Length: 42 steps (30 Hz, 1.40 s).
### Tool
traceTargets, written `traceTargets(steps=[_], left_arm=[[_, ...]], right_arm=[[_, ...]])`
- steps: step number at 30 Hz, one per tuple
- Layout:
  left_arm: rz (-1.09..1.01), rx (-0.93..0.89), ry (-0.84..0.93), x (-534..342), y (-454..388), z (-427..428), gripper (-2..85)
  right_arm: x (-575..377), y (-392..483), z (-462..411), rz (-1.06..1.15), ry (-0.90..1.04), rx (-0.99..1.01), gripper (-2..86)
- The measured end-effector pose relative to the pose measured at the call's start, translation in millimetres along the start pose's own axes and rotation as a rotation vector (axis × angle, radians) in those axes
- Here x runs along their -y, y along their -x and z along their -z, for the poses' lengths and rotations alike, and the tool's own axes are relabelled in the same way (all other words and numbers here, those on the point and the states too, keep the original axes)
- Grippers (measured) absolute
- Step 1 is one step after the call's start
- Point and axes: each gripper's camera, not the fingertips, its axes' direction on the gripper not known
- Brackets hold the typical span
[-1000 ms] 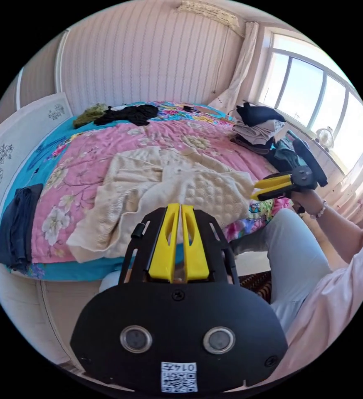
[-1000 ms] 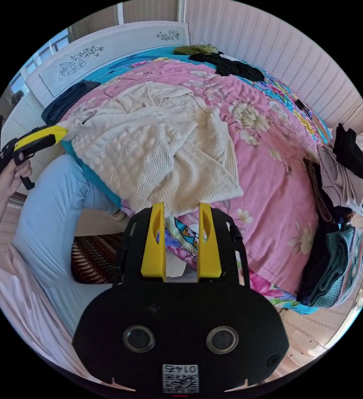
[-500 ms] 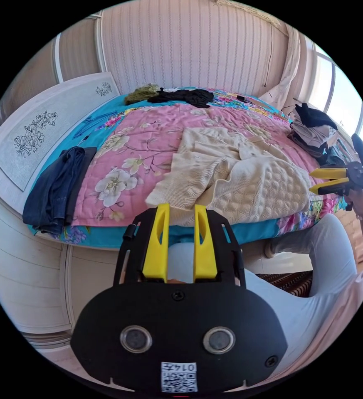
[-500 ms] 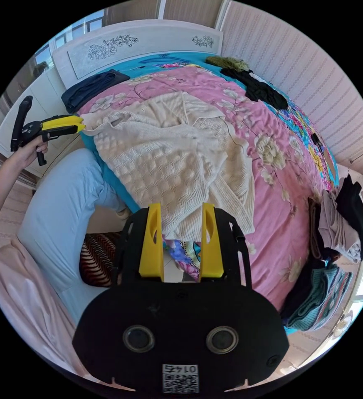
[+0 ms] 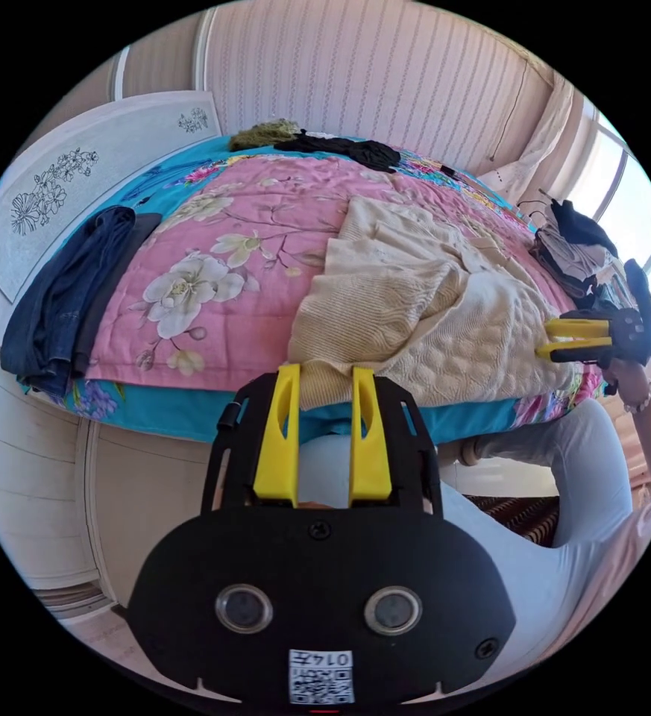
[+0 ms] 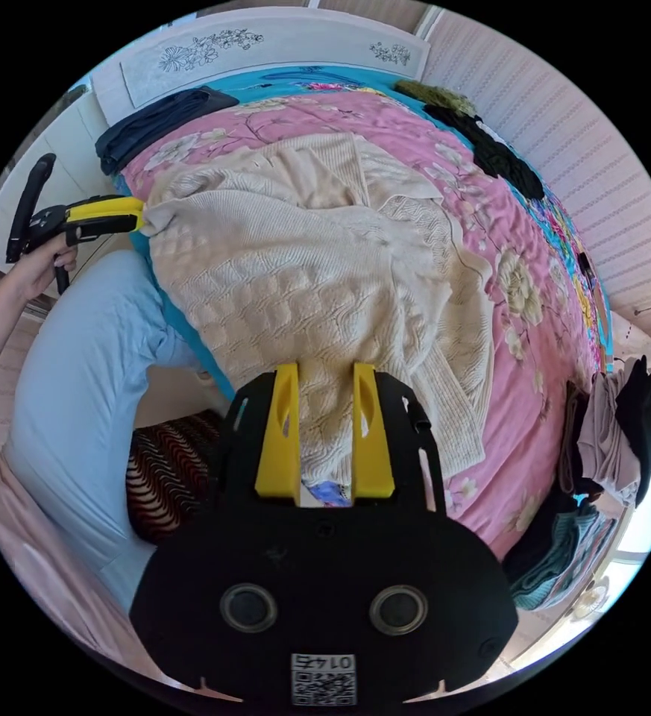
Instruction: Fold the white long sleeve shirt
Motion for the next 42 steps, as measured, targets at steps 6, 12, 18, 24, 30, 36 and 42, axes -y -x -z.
traceTargets(steps=[6, 12, 18, 24, 30, 36, 42], left_arm=[[-0.064, -0.019, -0.019, -5.4, 9.2, 12.7, 4.9], [-0.093, -0.049, -0.074, -24.1, 19.0, 49.6, 3.4], [-0.09, -0.071, -0.09, -42.5, 29.0, 76.1, 1.0], [-0.121, -0.06, -0.094, -37.4, 24.2, 88.6, -0.3], [-0.2, -0.069, -0.078, -34.4, 17.8, 100.0, -0.5], [-0.133, -0.097, 0.038, -38.7, 30.2, 98.3, -0.8], [-0.189, -0.02, 0.032, -9.6, 18.7, 109.5, -0.9]], right_arm=[[-22.3, -16.9, 14.7, -0.027, -0.089, 0.118, 1.8], [-80.5, -23.9, 33.4, 0.069, -0.147, 0.365, 0.4], [-121.5, -31.7, 7.0, -0.019, -0.052, 0.437, 3.2], [-126.7, -73.3, 10.9, -0.282, -0.229, 0.46, 16.2], [-97.3, -56.3, -7.2, -0.176, -0.246, 0.417, 12.0], [-92.9, -41.5, -44.3, 0.1, -0.065, 0.686, 5.8], [-135.2, -80.6, -16.9, 0.05, -0.143, 0.621, 6.4]])
